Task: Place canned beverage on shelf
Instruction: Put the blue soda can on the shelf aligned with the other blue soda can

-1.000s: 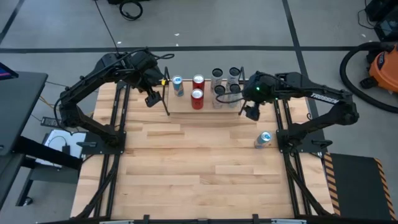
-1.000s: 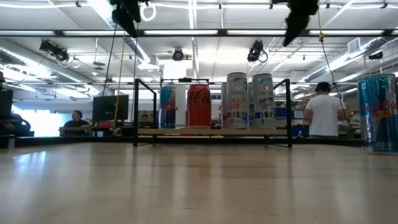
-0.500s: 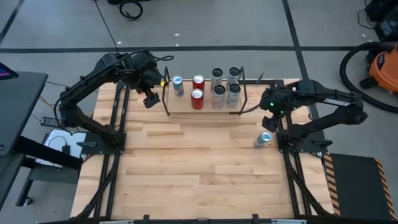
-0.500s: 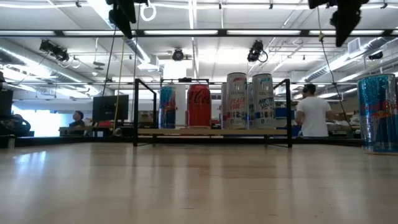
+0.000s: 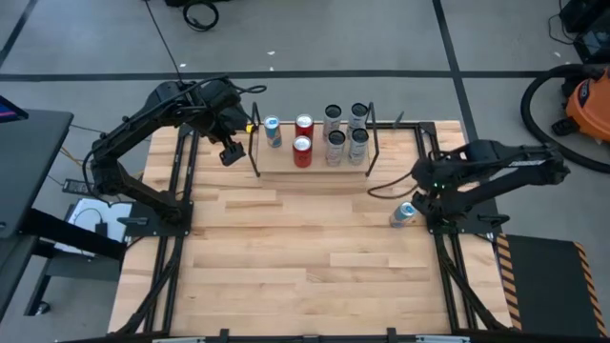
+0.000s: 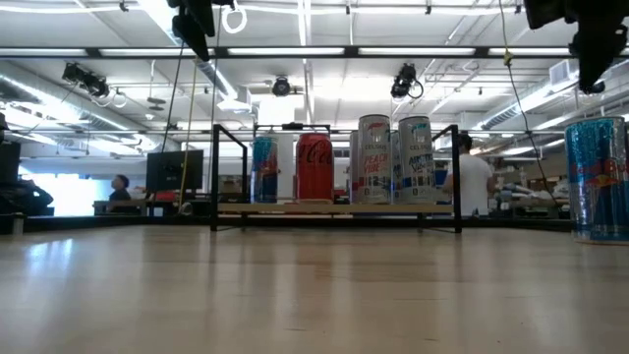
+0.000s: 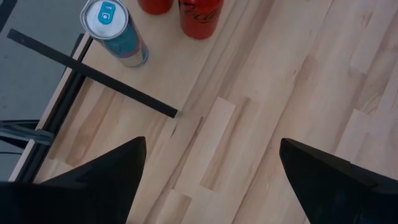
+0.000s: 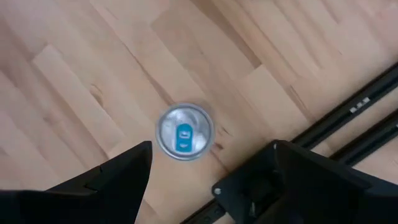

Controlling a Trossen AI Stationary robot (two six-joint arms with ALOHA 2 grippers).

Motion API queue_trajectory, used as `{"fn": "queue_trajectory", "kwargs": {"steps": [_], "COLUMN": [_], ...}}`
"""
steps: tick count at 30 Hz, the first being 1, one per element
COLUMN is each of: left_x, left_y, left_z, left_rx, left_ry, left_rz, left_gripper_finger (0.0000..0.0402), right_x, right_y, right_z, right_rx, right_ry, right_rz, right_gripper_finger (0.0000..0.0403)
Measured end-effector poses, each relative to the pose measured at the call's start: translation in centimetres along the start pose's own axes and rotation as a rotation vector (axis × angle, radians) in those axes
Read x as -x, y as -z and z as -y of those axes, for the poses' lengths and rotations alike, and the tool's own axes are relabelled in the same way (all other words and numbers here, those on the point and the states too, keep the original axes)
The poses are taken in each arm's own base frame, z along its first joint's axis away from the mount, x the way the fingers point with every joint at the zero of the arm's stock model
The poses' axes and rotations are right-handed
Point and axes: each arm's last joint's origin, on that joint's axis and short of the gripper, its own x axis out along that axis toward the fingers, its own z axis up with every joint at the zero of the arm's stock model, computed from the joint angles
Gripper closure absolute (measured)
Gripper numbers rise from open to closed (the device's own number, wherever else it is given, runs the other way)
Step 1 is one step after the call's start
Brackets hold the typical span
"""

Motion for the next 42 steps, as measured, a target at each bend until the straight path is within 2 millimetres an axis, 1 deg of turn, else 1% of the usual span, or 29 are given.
{"fn": "queue_trajectory", "kwargs": {"steps": [5, 9, 18, 23, 26, 30, 35, 39, 42], "left_x": [0.0, 0.0, 0.0, 0.0, 0.0, 0.0, 0.0, 0.0, 0.0], "left_y": [0.0, -0.1, -0.1, -0.1, -0.1, -0.1, -0.2, -0.3, -0.3], "left_z": [0.0, 0.0, 0.0, 0.0, 0.0, 0.0, 0.0, 0.0, 0.0], "left_rx": [0.000, 0.000, -0.001, -0.002, -0.002, -0.003, -0.004, -0.004, -0.006], "left_ry": [0.000, 0.000, 0.000, 0.000, 0.000, 0.000, -0.001, -0.001, -0.001], "left_rz": [0.001, 0.006, 0.009, 0.009, 0.009, 0.013, 0.025, 0.028, 0.032], "left_gripper_finger": [0.0030, 0.0030, 0.0030, 0.0030, 0.0030, 0.0030, 0.0030, 0.0030, 0.0030], "right_x": [-1.4, -2.7, -3.6, -4.9, -5.7, -5.6, -5.8, -6.1, -6.5], "right_y": [1.4, 2.3, 3.8, 4.7, 5.3, 5.6, 5.9, 6.0, 6.0], "right_z": [-0.1, -0.6, -1.2, -1.4, -1.5, -2.0, -2.6, -3.4, -3.8], "right_rx": [0.001, 0.007, 0.015, 0.012, 0.013, 0.010, -0.005, -0.021, -0.032], "right_ry": [0.014, -0.001, 0.010, 0.046, 0.061, 0.082, 0.085, 0.073, 0.097], "right_rz": [-0.027, -0.036, -0.041, -0.006, -0.017, 0.018, 0.021, 0.014, 0.008], "right_gripper_finger": [0.0053, 0.0053, 0.0053, 0.0053, 0.0053, 0.0053, 0.0053, 0.0053, 0.0053]}}
